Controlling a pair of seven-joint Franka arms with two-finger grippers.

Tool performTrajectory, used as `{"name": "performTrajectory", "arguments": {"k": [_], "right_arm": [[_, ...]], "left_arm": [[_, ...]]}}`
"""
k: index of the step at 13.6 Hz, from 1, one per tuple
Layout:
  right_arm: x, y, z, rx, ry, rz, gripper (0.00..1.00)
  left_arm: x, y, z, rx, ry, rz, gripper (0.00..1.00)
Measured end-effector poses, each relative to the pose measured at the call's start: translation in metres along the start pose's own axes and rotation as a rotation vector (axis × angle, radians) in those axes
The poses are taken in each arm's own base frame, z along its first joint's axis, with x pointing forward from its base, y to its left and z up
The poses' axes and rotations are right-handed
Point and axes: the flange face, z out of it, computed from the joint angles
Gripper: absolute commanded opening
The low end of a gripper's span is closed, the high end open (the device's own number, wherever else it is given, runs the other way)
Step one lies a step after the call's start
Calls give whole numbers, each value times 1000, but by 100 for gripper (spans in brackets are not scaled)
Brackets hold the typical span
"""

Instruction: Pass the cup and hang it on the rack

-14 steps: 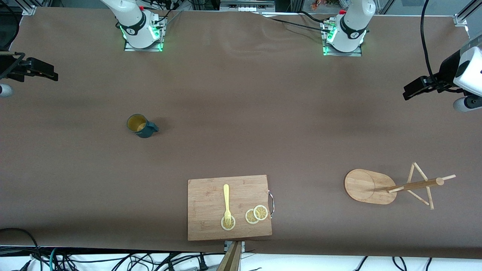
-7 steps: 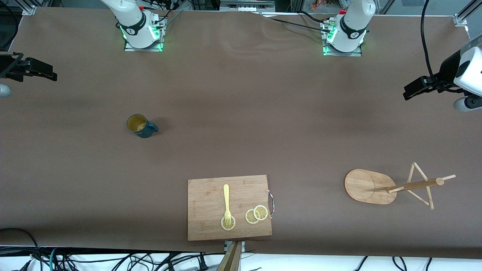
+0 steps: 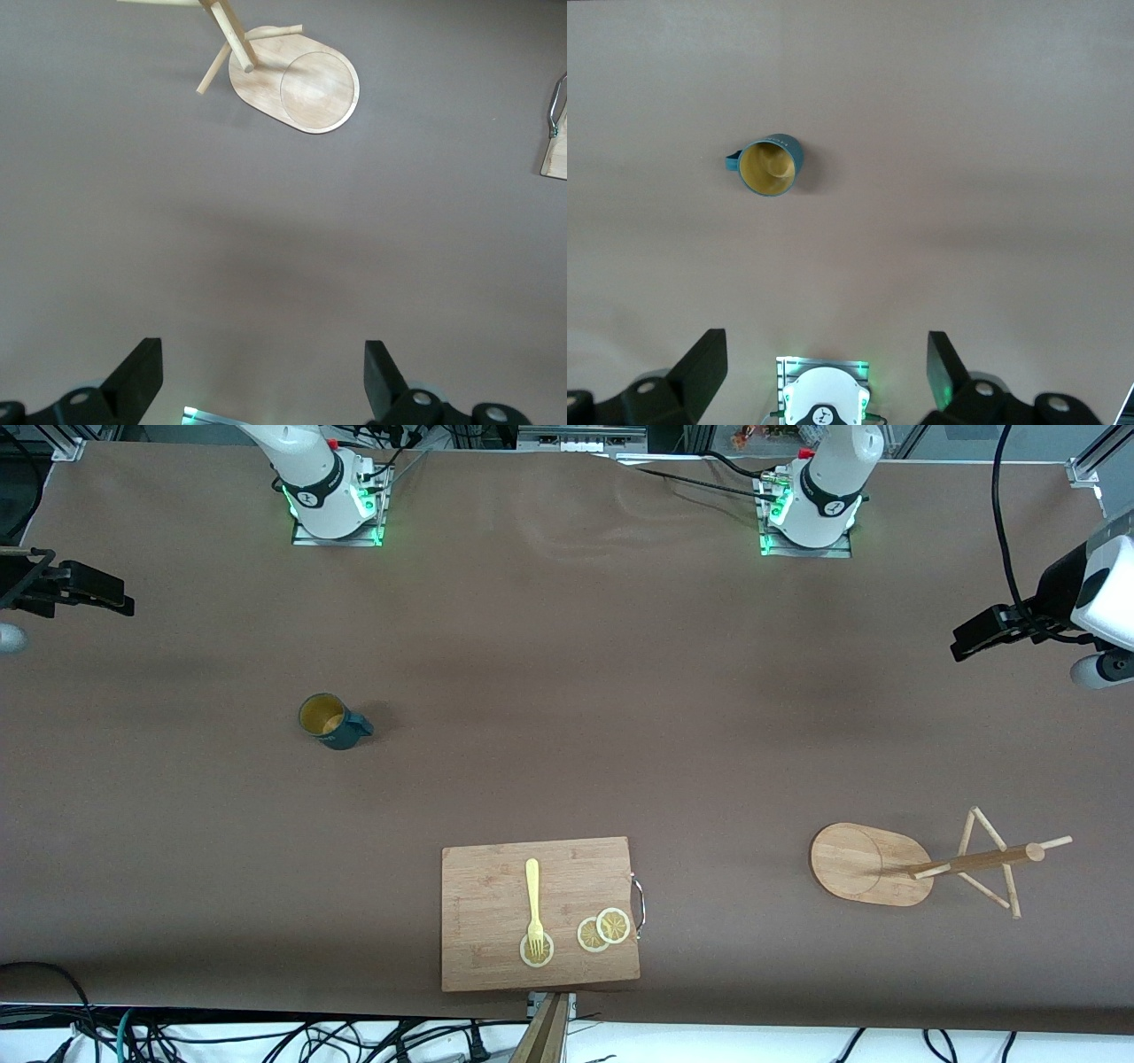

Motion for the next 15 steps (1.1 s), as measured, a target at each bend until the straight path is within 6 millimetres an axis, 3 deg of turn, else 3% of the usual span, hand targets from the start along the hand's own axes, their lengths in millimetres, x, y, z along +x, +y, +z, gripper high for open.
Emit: {"name": "performTrajectory", "arguments": {"k": [5, 10, 12, 15], "right_arm": [[12, 5, 13, 1, -16, 7, 100], [37, 7, 43, -3, -59, 10, 100], [52, 8, 62, -4, -72, 9, 100], [88, 2, 111, -8, -96, -4, 100]], "left_arm": [[0, 0, 0, 0, 0, 0, 100], [0, 0, 0, 0, 0, 0, 100], [0, 0, 0, 0, 0, 0, 100], [0, 0, 0, 0, 0, 0, 100]]}}
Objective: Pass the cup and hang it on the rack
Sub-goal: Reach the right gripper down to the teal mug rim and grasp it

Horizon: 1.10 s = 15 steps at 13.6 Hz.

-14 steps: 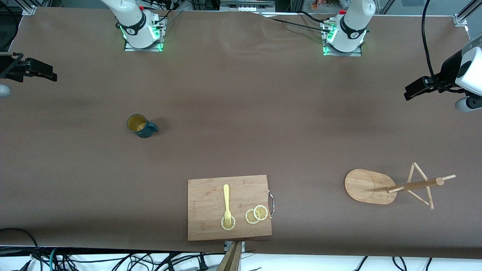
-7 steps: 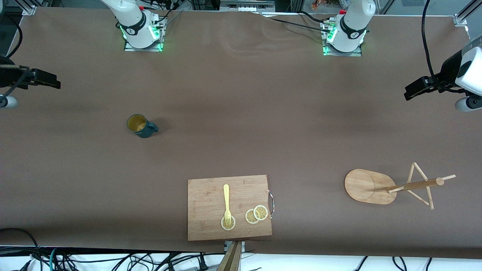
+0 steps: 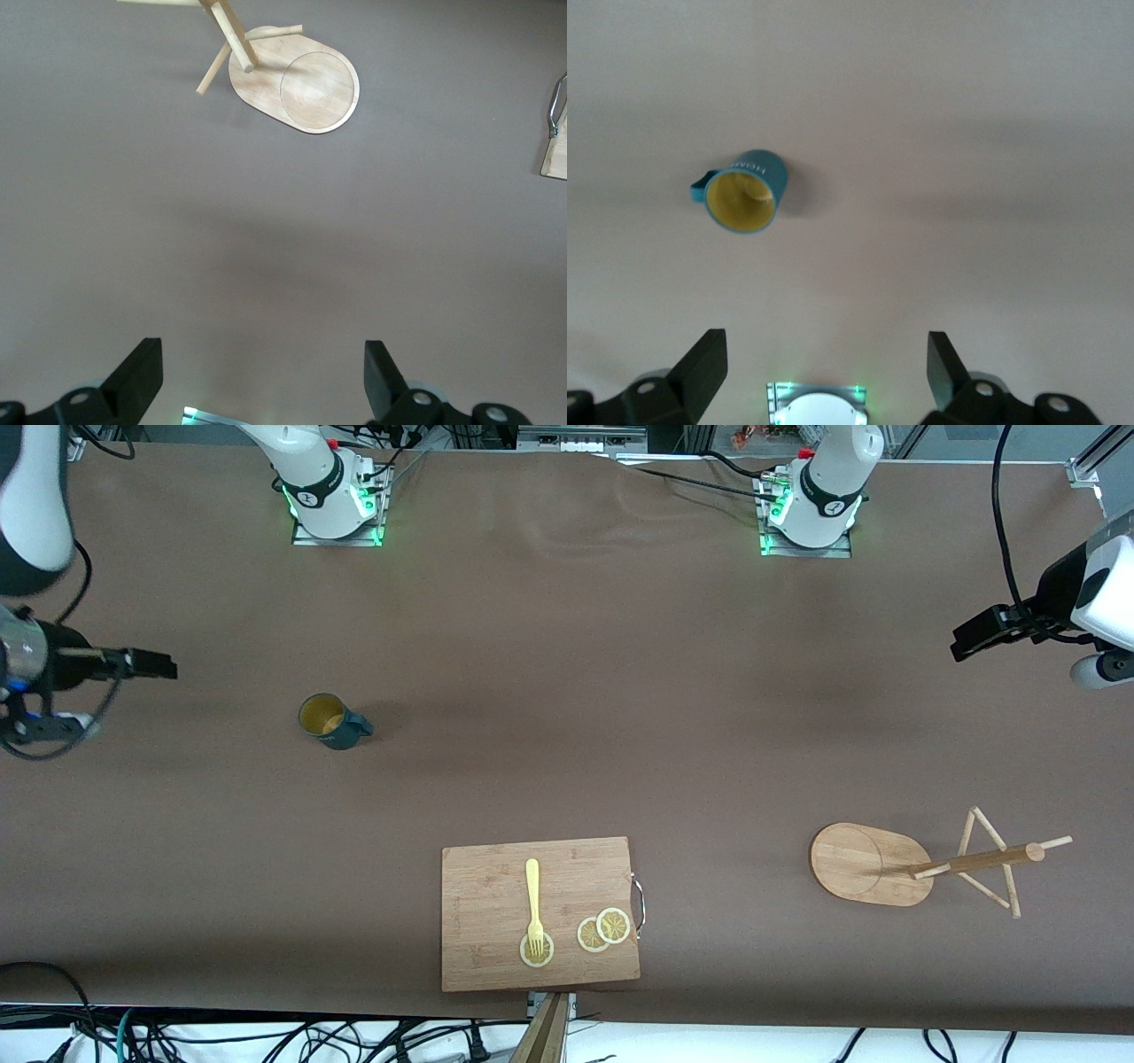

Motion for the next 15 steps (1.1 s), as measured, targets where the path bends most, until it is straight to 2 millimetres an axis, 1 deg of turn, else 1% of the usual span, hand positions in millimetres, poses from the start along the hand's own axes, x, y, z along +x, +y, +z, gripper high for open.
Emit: {"name": "performTrajectory", "arguments": {"k": [2, 5, 8, 11, 13, 15], "right_arm": [[24, -6, 37, -4, -12, -12, 100], [46, -13, 87, 5, -6, -18, 100], [50, -19, 124, 7, -12, -21, 100], [49, -27, 152, 24, -26, -6, 100], [50, -42, 168, 19, -30, 25, 100], [50, -62, 186, 8, -29, 39, 100]], "left_arm": [[0, 0, 0, 0, 0, 0, 100], [0, 0, 0, 0, 0, 0, 100], [0, 0, 0, 0, 0, 0, 100], [0, 0, 0, 0, 0, 0, 100], [0, 0, 0, 0, 0, 0, 100], [0, 0, 0, 0, 0, 0, 100]]}}
